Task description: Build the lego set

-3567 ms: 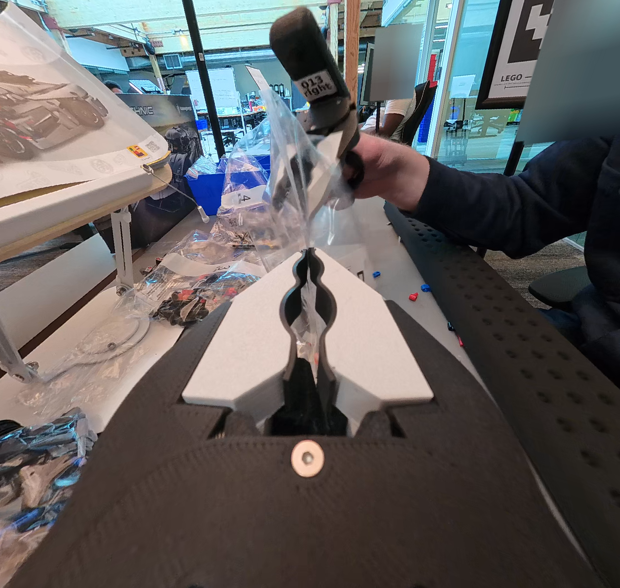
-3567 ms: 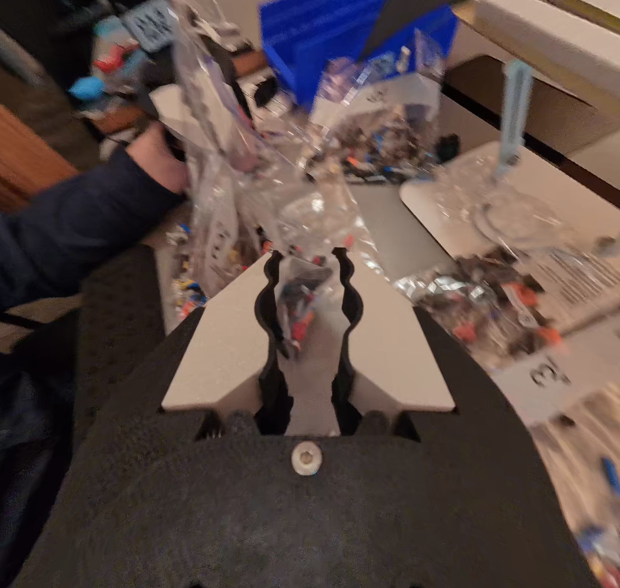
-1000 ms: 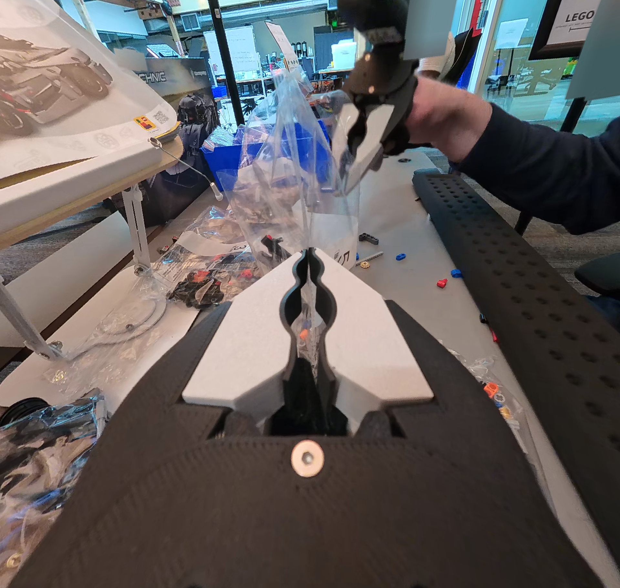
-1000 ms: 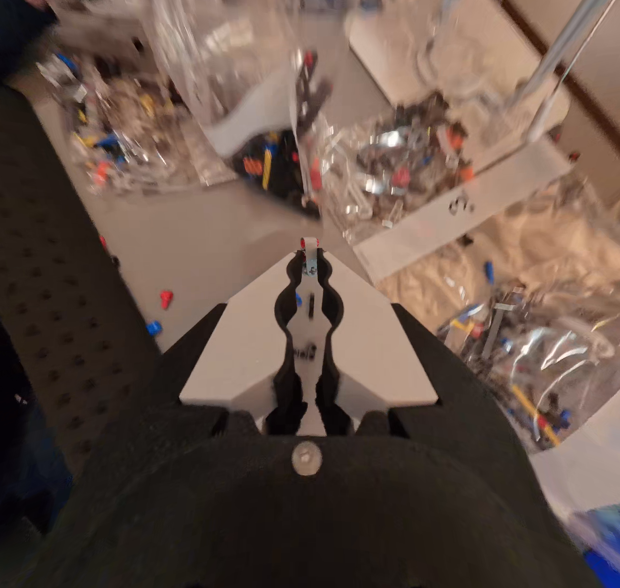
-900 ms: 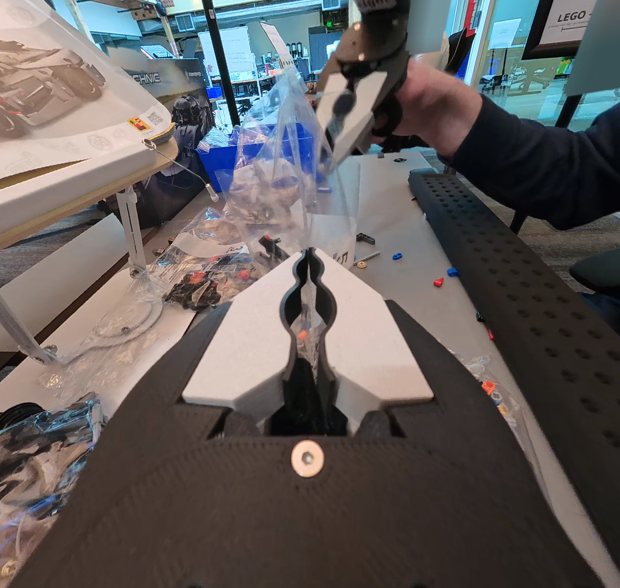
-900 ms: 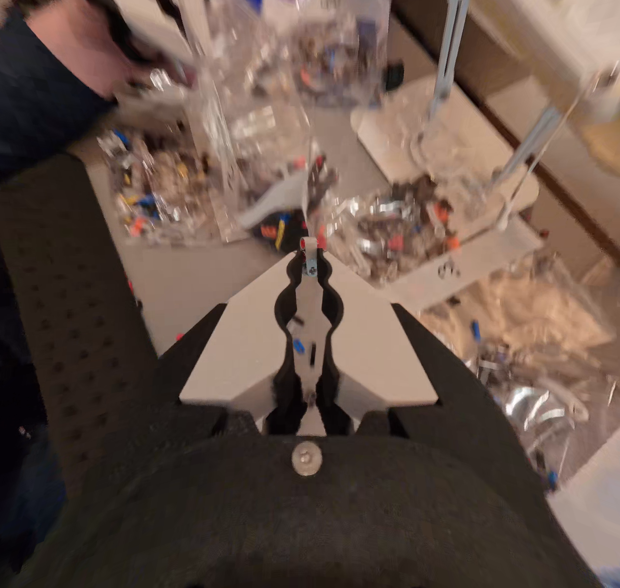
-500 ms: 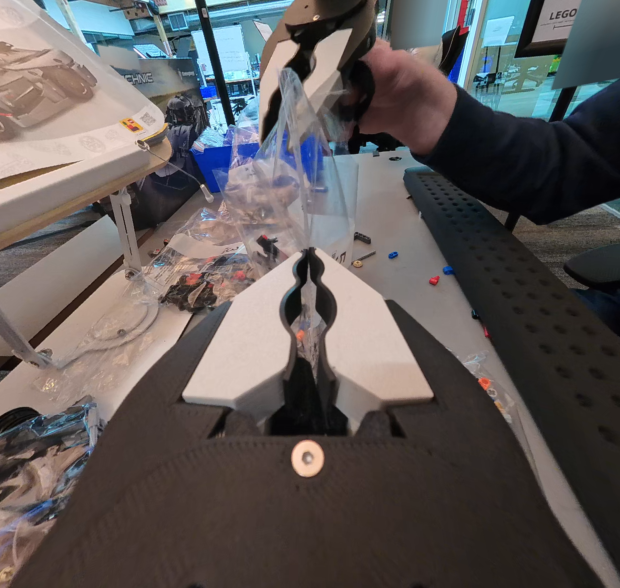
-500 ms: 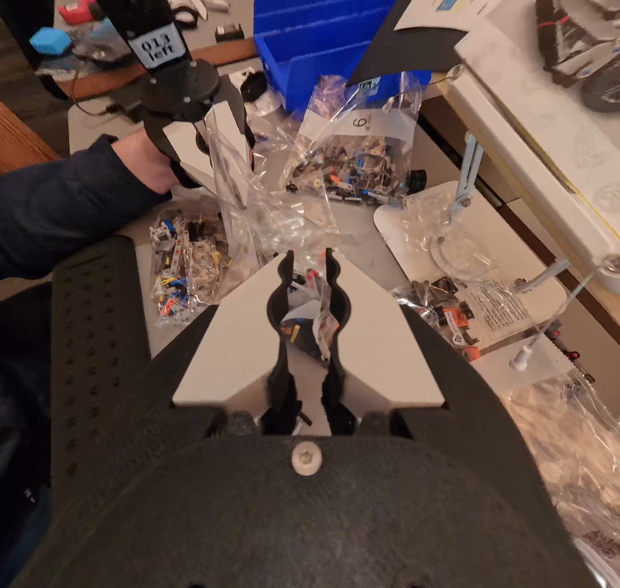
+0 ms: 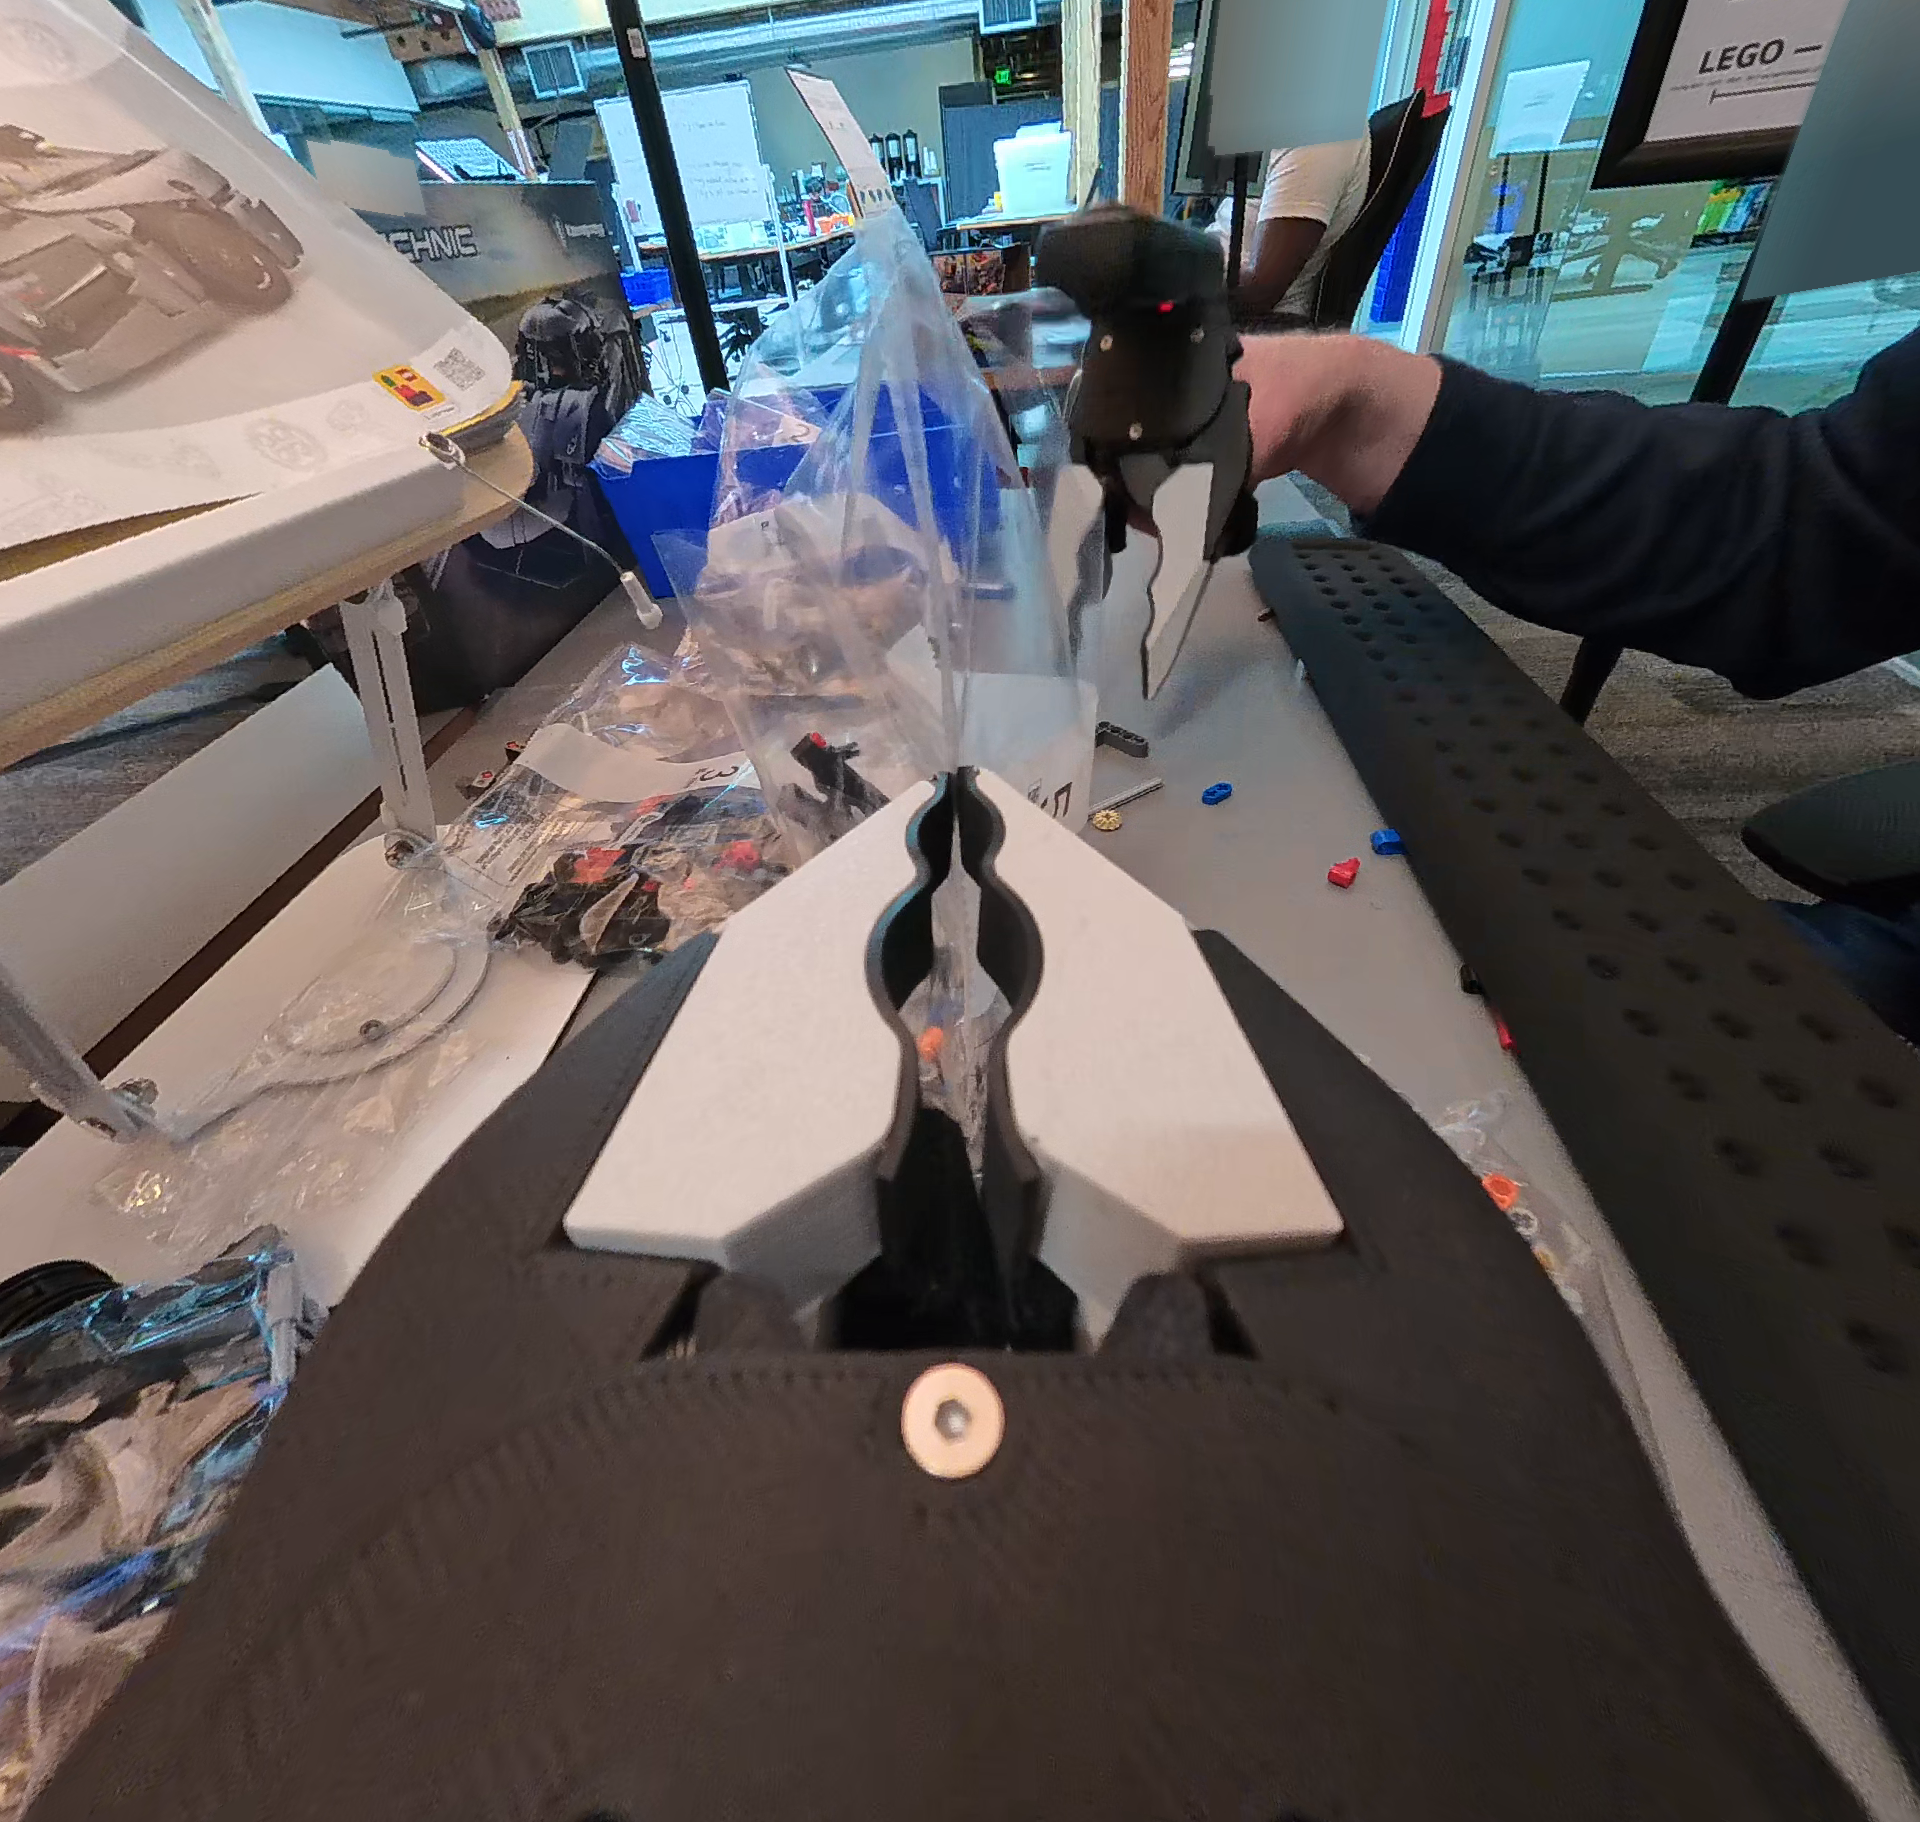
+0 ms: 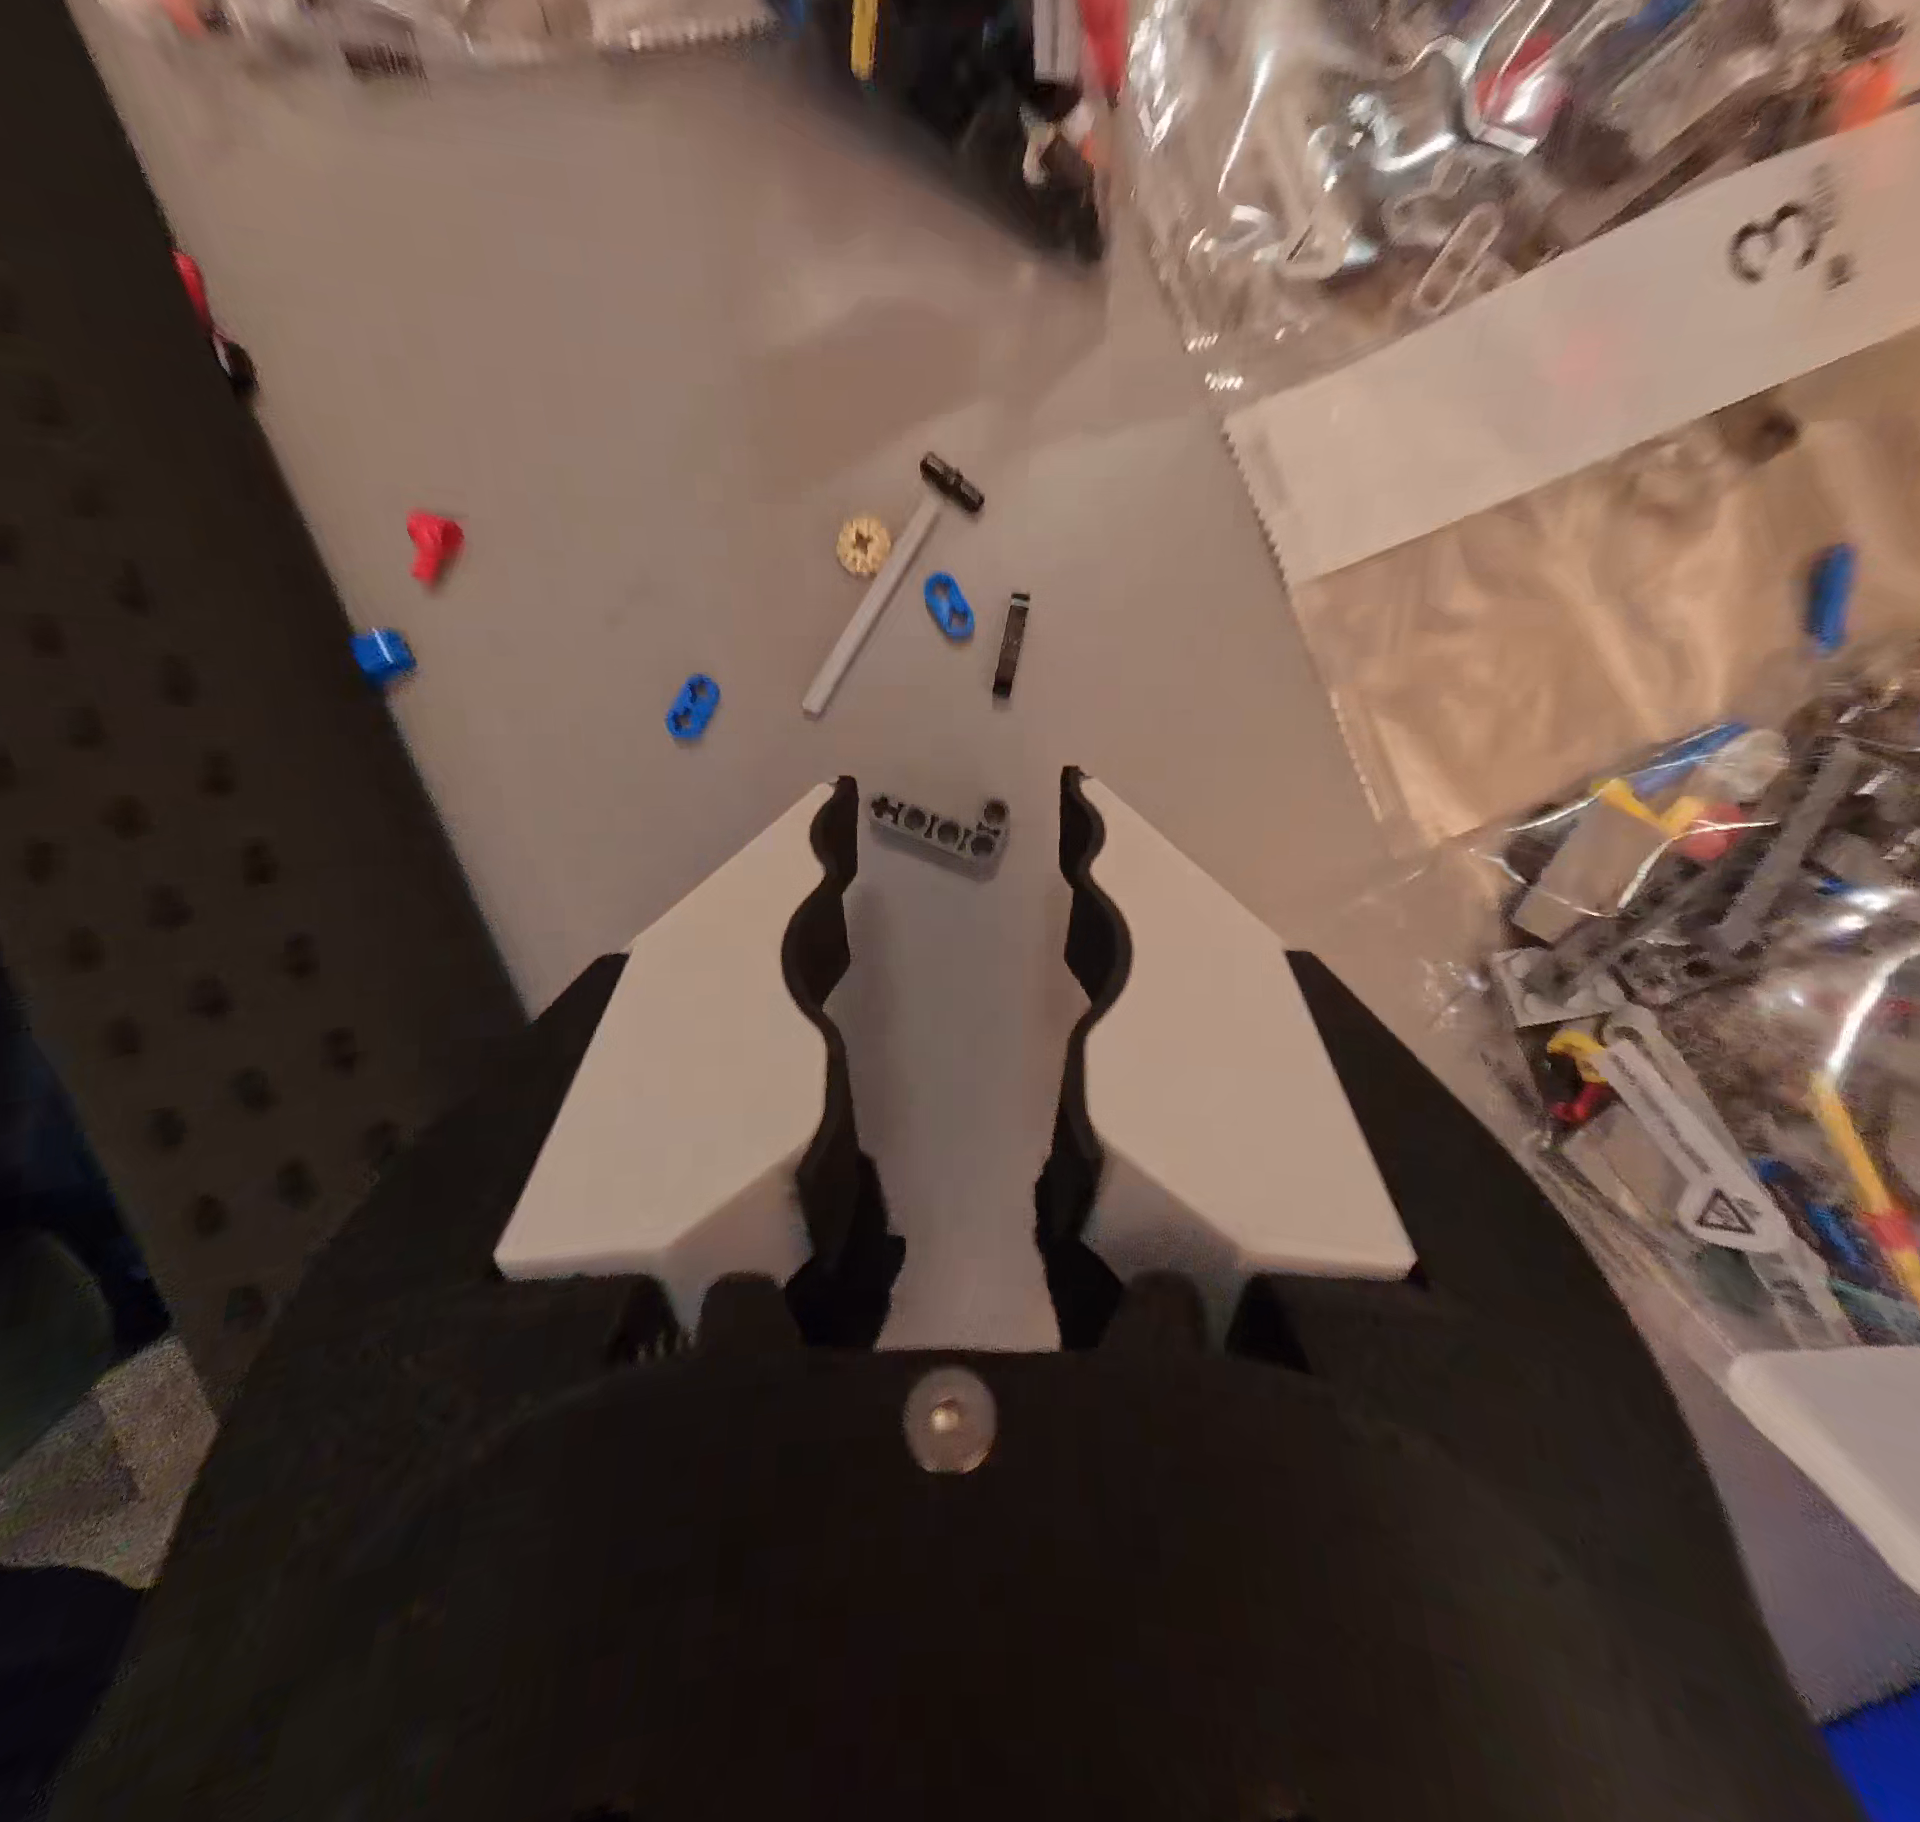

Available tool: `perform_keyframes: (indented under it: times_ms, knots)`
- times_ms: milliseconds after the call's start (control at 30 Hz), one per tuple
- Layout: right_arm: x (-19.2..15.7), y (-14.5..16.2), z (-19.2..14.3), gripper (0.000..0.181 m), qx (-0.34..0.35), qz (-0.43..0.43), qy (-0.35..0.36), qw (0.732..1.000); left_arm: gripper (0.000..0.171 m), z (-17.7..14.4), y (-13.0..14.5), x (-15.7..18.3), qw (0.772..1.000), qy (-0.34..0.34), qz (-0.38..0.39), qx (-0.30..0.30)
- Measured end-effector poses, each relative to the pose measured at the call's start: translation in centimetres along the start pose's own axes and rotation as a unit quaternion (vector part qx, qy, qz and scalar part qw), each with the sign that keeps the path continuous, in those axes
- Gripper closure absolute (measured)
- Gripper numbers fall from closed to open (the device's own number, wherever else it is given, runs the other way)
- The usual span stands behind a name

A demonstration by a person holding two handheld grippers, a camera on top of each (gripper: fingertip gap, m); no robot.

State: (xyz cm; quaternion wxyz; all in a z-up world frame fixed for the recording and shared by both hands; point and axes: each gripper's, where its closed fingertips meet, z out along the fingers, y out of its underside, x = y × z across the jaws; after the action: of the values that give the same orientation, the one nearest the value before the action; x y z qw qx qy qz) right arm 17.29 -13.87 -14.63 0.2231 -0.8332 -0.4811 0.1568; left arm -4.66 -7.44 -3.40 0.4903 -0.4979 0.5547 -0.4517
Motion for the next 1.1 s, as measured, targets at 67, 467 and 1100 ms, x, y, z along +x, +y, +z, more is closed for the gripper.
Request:
perform_keyframes:
  times_ms: [67,467,1100]
  knots:
    - [-0.1,1.1,1.0,0.145,-0.021,-0.016,-0.003,1.0,0.171,-0.1,0.0,-0.1,1.0,-0.002,-0.002,0.001]
    - [0.1,1.5,2.0,0.16,-0.019,-0.012,0.001,1.0,0.171,-0.1,0.0,-0.1,1.0,-0.001,-0.001,0.0]
    - [-1.5,-0.5,2.5,0.181,-0.012,-0.079,-0.003,0.997,0.171,-0.1,0.0,-0.1,1.0,0.0,-0.001,0.0]
